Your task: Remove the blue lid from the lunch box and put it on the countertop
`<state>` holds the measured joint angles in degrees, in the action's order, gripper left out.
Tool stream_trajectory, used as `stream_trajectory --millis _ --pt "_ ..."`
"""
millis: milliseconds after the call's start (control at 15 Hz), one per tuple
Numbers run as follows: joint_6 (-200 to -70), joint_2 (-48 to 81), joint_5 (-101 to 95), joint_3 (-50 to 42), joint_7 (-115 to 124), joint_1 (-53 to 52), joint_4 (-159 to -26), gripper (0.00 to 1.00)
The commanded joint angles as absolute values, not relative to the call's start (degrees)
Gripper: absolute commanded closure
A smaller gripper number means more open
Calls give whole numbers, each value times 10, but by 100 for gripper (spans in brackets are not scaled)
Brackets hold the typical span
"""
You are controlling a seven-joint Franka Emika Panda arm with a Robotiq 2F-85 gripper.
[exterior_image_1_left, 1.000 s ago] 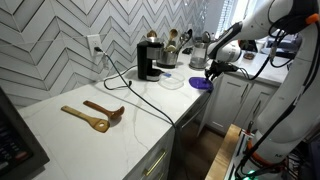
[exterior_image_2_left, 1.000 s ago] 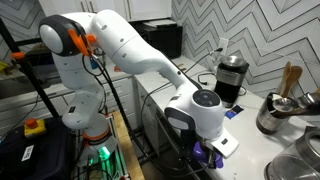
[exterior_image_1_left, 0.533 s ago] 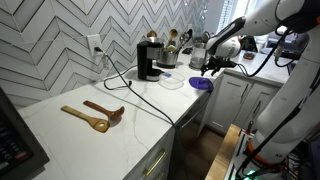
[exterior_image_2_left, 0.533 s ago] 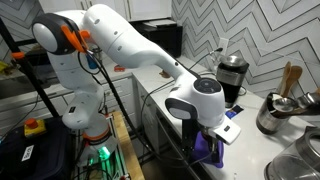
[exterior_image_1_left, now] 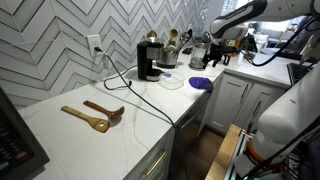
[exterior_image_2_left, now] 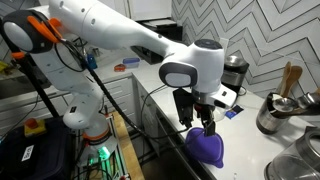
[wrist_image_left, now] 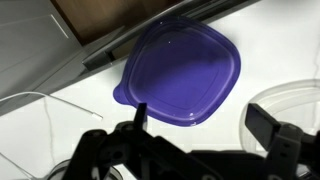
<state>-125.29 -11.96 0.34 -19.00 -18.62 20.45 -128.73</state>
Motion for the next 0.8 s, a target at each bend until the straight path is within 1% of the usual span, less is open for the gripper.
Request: stream_trajectory --millis 0,333,400,733 --pt "-1206 -172 -43 -181 -167 194 -1287 0" --pt "-1200 -221 -77 -166 -158 187 -1290 0" --pt "-1212 -195 -59 -178 -172 181 -1278 0" --pt "-1209 -211 -67 -175 -168 179 -1278 0"
